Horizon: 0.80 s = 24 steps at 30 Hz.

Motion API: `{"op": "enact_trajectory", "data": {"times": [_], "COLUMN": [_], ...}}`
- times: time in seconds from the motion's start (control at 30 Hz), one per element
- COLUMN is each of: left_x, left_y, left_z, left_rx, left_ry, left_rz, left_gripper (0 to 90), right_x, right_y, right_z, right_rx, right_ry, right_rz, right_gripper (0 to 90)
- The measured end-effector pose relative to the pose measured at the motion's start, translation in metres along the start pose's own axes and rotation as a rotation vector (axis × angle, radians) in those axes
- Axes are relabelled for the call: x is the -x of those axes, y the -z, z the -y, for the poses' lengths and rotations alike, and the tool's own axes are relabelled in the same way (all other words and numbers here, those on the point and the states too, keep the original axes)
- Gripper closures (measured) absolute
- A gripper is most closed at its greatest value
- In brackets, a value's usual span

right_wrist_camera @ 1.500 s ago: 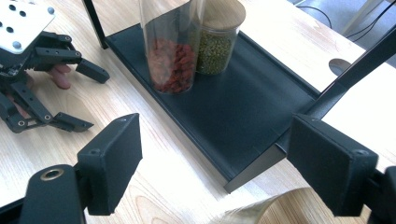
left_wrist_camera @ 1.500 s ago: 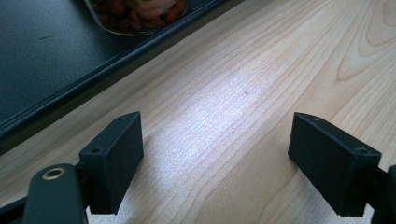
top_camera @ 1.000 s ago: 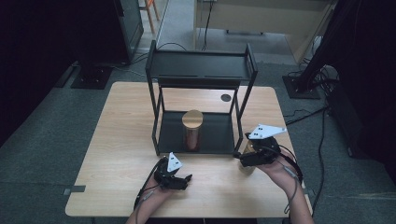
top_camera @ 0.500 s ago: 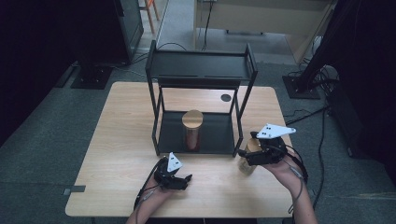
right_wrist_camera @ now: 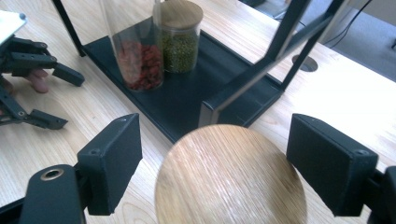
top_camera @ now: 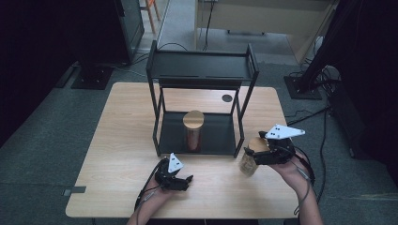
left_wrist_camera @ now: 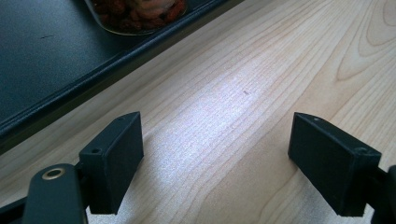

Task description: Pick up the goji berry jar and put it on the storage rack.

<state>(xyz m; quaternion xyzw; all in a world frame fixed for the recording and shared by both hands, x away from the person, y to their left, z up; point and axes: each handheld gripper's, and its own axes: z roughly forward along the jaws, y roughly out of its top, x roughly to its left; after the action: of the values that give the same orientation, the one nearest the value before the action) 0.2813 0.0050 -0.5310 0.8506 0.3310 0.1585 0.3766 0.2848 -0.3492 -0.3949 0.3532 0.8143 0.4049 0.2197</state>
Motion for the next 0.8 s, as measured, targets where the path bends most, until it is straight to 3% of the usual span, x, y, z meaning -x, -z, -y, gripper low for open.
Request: {"op": "enact_trajectory", "data": {"times": [0.8], "left_x": [0.000], "left_y": [0.000], "left_z": [0.000], "left_rx": [-0.001], "left_ry": [0.000], "left_rz": [-0.003], "left_gripper": [18.3], "right_x": [0.009], "right_y": [-0.012], "right_z": [0.027], "right_rx": [0.005], "right_ry": [-0.056], "right_rz": [-0.015], "right_gripper": [16.6]}}
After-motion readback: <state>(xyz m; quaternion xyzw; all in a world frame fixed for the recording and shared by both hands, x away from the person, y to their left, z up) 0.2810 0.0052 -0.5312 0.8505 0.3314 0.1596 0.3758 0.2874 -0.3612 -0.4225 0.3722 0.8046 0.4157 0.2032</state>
